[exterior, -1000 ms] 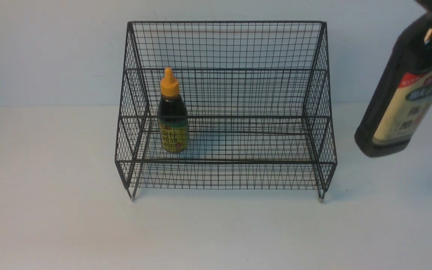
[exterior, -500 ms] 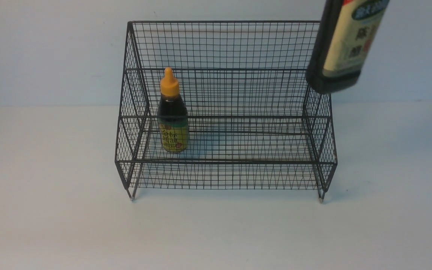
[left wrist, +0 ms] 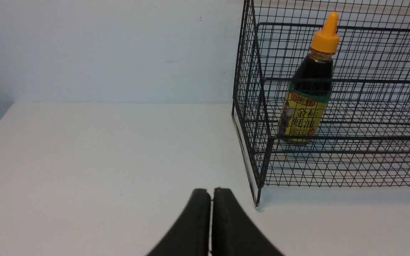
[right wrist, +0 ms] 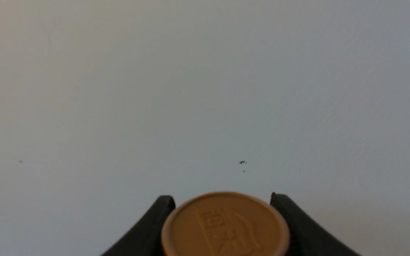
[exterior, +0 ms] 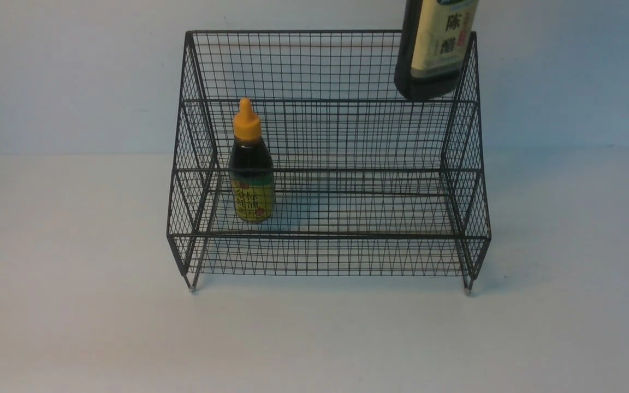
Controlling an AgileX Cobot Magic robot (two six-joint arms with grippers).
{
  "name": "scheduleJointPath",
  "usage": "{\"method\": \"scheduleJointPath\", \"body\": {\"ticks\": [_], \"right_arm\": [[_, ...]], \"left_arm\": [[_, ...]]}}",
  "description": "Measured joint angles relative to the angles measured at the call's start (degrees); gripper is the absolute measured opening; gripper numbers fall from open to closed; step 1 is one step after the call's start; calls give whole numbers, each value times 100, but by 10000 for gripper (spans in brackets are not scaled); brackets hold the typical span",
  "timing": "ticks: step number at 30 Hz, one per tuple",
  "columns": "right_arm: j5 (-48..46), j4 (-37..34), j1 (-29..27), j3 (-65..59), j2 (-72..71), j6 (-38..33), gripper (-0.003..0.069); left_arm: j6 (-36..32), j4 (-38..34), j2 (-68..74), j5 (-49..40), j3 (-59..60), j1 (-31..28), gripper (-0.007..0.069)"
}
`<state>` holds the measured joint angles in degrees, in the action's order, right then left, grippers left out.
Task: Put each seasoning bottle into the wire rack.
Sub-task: Use the right arm to put the condiment bottle back on the shelf
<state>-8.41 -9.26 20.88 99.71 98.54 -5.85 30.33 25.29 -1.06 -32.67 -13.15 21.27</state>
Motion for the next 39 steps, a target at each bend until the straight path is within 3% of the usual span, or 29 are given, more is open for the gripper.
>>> {"method": "scheduleJointPath", "body": {"ticks": [28, 39], "right_arm": [[574, 8, -96, 340, 662, -5, 314], [-178, 330, -339, 340, 657, 204, 314]], "left_arm": [[-5, 11, 0, 2, 0, 0, -5], [-5, 16, 0, 2, 0, 0, -5]]}}
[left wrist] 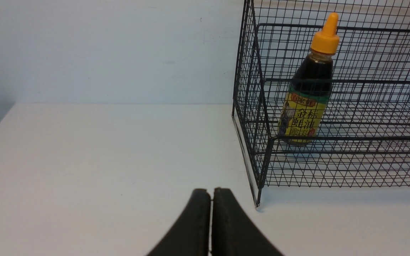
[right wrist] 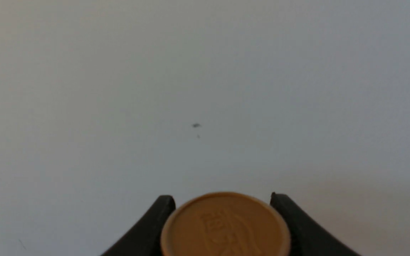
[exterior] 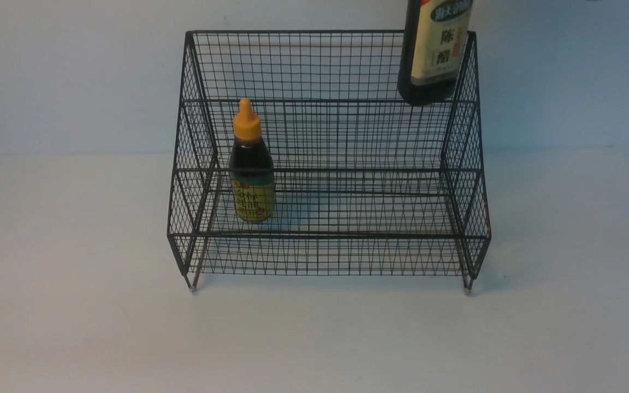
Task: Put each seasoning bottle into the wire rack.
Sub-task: Use the right arm to put the condiment bottle back on the shelf
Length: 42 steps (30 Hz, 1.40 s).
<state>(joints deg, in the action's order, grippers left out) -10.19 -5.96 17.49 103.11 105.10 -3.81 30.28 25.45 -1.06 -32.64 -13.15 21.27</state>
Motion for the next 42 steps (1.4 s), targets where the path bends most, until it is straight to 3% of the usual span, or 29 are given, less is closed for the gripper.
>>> {"method": "scheduleJointPath", "body": {"ticks": [15, 30, 42], "right_arm": [[-93, 149, -176, 0, 128, 381, 314], [-2001, 149, -132, 0, 186, 381, 314], [-2224, 174, -104, 0, 435, 512, 314]], "left_arm": [[0, 7, 0, 0, 0, 0, -5], [0, 7, 0, 0, 0, 0, -5], [0, 7, 0, 0, 0, 0, -5]]}}
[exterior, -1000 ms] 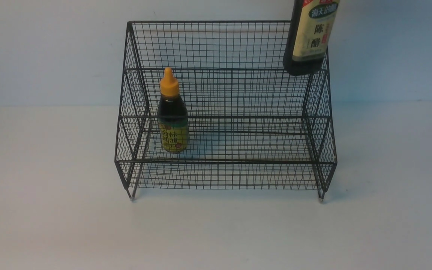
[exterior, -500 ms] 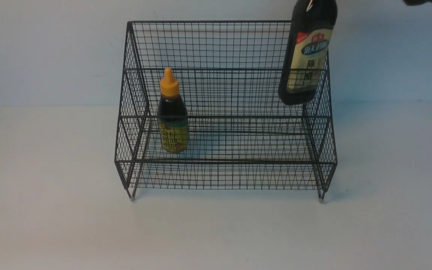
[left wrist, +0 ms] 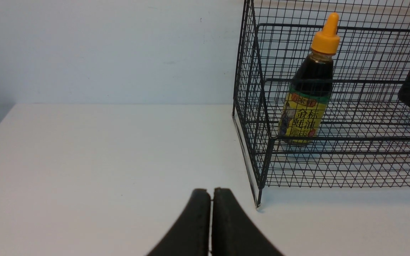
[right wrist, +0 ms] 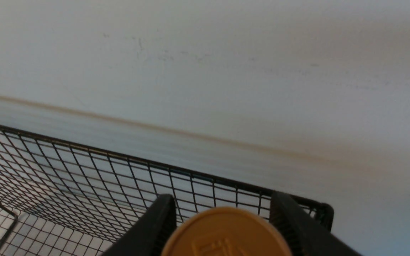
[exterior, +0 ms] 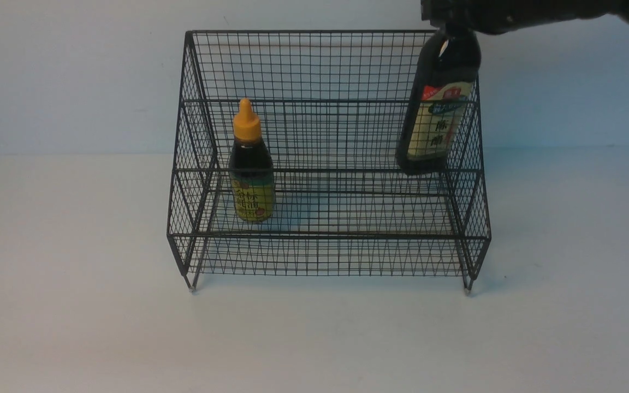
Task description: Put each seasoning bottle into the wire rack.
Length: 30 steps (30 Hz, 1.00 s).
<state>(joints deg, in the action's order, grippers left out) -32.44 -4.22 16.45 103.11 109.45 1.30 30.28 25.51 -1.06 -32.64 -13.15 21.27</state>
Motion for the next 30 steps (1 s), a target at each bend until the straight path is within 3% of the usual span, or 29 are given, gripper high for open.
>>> {"method": "scheduleJointPath", "body": {"ticks": [12, 23, 27, 30], "right_arm": [[167, 14, 46, 0, 143, 7, 316], [650, 137, 104, 76, -165, 39, 462], [162, 313, 104, 76, -554, 43, 437], [-550, 422, 104, 87, -896, 43, 337]], "left_arm": [[0, 5, 0, 0, 0, 0, -5], [0, 5, 0, 0, 0, 0, -5], [0, 5, 0, 0, 0, 0, -5], [0, 5, 0, 0, 0, 0, -5]]}}
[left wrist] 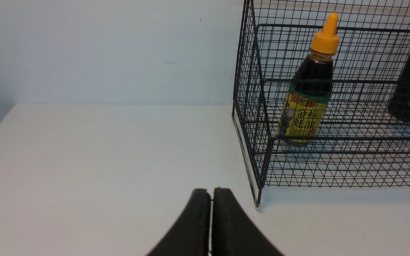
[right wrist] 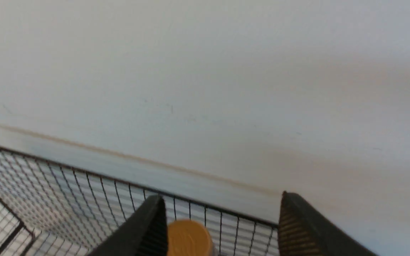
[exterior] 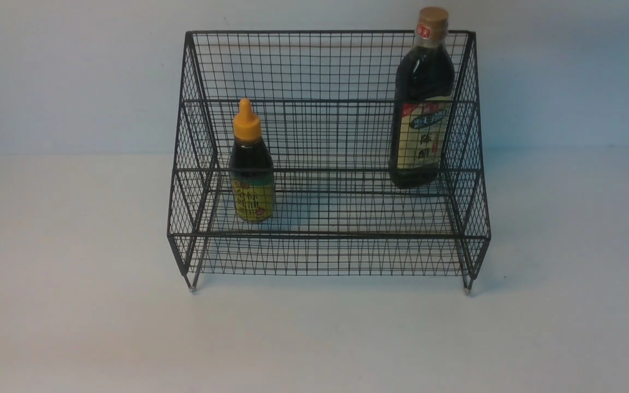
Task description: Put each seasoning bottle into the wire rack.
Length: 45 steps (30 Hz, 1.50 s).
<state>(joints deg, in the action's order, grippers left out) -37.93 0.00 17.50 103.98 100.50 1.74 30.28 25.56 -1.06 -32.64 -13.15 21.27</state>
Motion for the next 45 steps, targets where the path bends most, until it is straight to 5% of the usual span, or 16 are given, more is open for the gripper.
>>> {"method": "scheduleJointPath", "body": {"ticks": [5, 8, 12, 22, 34, 45], "right_arm": [[-1293, -64, 0, 11, -425, -261, 59], [-1921, -475, 0, -30, -515, -712, -2], [-1599, -1421, 0, -611, -515, -1334, -13], [663, -2287, 0, -1982, -386, -1757, -15], [995, -3411, 0, -2028, 177, -2531, -15], [1622, -3598, 0, -2028, 416, -2700, -15]], "left_arm": [[0, 0, 0, 0, 0, 0, -5], [0, 0, 0, 0, 0, 0, -5], [0, 0, 0, 0, 0, 0, -5], [0, 0, 0, 0, 0, 0, -5], [0, 0, 0, 0, 0, 0, -5], [0, 0, 0, 0, 0, 0, -5]]}}
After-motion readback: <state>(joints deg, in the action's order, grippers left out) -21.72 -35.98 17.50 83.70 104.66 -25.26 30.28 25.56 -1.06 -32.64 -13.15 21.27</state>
